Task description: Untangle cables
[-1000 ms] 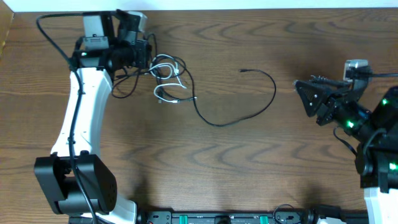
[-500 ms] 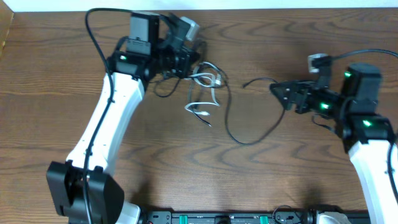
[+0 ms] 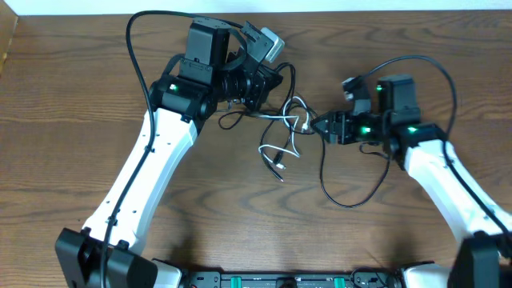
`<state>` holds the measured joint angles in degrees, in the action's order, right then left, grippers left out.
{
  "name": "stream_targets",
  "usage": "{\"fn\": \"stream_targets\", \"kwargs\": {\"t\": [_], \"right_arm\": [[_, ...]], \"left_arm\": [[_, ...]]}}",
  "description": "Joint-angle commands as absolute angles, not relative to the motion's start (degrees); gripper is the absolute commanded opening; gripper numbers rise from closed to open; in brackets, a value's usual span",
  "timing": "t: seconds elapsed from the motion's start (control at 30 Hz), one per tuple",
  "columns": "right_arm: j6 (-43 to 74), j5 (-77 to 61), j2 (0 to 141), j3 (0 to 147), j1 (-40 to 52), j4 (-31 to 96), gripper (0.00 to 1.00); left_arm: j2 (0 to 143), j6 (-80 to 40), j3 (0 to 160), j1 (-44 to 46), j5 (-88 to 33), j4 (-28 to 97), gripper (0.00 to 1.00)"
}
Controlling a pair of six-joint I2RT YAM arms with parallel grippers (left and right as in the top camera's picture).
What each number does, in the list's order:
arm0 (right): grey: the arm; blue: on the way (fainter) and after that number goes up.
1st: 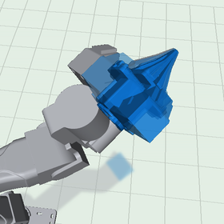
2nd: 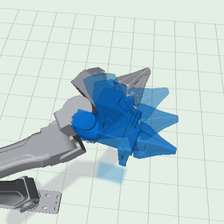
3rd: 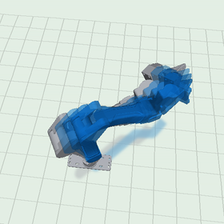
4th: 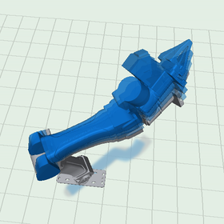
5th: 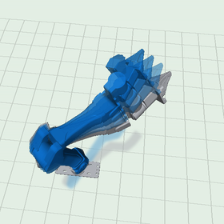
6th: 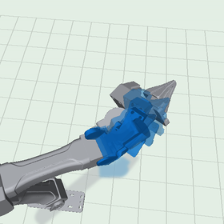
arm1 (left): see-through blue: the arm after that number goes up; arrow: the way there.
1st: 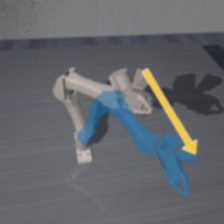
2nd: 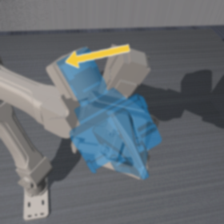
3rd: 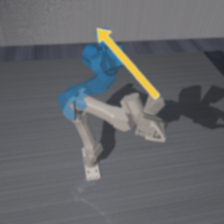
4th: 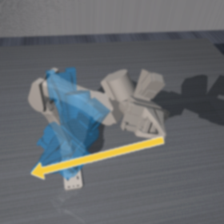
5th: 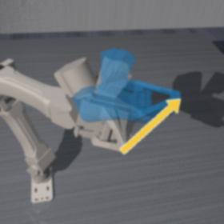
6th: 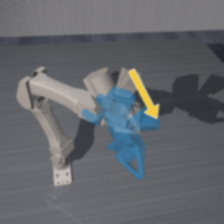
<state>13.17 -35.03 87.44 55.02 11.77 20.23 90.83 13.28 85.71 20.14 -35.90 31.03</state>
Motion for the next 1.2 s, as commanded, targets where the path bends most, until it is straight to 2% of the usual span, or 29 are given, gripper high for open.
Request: {"fn": "stream_targets", "kwargs": {"t": [0.0,0.47,1.17], "right_arm": [[13.3,-33.54,90.65,56.18,13.67,18.55,0.66],[18.46,-33.3,98.85,56.18,20.4,8.36,0.66],[18.26,-30.15,102.56,56.18,21.61,6.87,0.66]], "left_arm": [[87.99,12.95,85.62,20.91,-36.97,30.74,0.08],[84.79,12.95,85.62,21.37,-38.85,30.68,0.08],[81.49,12.97,85.62,21.34,-39.9,30.5,0.08]]}}
